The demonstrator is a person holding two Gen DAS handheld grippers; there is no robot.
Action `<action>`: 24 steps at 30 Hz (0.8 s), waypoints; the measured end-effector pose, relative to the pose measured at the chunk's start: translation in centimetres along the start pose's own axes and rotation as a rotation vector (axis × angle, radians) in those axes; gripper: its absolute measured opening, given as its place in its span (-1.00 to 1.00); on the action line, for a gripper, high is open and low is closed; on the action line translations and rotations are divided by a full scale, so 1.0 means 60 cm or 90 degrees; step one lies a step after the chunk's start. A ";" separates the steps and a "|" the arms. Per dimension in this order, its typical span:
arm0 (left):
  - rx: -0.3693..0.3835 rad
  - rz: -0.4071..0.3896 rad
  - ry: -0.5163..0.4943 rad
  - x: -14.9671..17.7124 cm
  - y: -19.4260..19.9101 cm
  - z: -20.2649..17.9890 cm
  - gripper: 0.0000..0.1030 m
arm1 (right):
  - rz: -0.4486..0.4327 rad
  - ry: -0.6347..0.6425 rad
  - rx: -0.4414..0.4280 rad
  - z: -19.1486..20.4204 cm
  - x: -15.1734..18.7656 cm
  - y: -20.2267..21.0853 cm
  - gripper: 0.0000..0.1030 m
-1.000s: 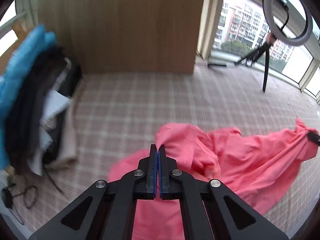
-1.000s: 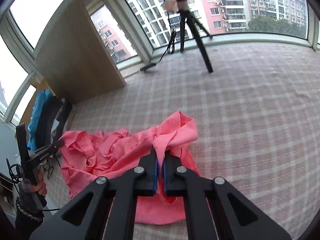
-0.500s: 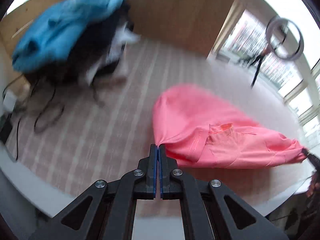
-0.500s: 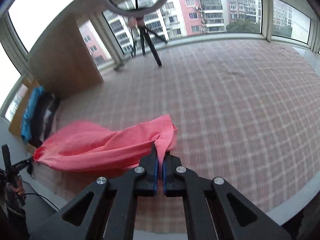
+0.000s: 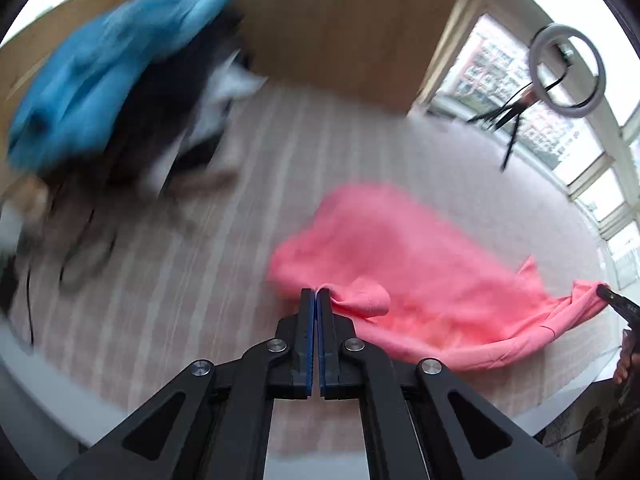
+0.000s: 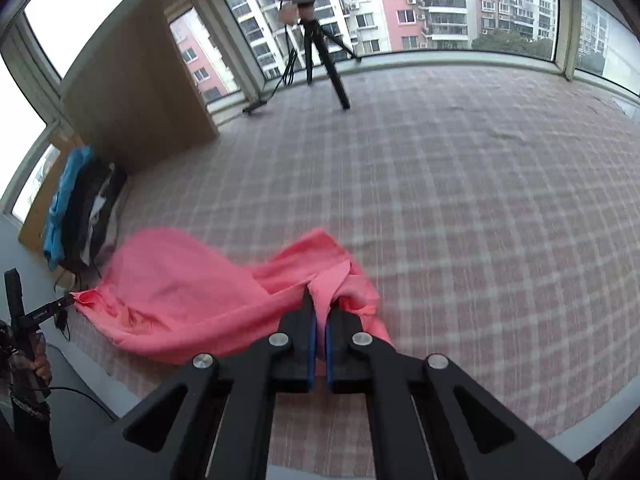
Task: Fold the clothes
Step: 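Lift the T-shirt with both grippers and shake it out in the air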
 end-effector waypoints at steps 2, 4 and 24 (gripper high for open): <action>0.022 -0.055 -0.031 -0.111 0.022 -0.046 -0.99 | -0.062 -0.012 -0.010 -0.003 -0.075 0.039 -0.94; 0.046 -0.113 -0.062 -0.227 0.050 -0.097 -0.99 | -0.131 -0.019 -0.012 -0.002 -0.147 0.100 -0.94; 0.132 -0.193 -0.094 -0.281 0.042 -0.127 -0.99 | -0.330 0.036 -0.053 0.033 -0.041 0.461 -0.94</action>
Point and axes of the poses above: each gripper's, at about its wrist camera, not at the fingertips, and y roughly against the way its jaws point, z to its left, x to its underside, the point moved 5 cm from there along -y, roughly the way its jaws point, and after that the axes turned 11 degrees about -y, right-handed, at the moved point
